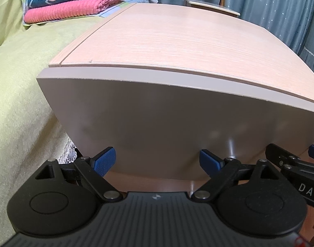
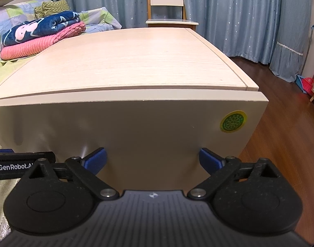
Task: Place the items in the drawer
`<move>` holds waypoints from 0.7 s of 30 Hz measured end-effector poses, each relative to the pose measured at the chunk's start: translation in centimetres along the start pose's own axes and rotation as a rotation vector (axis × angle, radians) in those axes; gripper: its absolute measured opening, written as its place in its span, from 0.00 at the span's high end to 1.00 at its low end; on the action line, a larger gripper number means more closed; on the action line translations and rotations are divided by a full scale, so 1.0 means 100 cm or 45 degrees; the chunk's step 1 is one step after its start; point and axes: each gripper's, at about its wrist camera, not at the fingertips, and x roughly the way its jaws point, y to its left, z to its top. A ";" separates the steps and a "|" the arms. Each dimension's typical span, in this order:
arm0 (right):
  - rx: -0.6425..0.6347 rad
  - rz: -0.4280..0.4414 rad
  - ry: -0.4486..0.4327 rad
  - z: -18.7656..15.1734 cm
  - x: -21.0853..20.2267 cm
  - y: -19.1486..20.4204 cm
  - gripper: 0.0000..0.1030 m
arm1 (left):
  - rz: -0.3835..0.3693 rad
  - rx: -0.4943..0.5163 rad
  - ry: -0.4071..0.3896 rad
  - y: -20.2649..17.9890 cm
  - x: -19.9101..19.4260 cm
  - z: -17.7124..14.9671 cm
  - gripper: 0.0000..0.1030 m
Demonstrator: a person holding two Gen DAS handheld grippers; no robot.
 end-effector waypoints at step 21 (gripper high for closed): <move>-0.014 0.004 0.019 0.003 0.003 0.002 0.01 | -0.013 -0.016 -0.012 0.003 0.002 0.006 0.12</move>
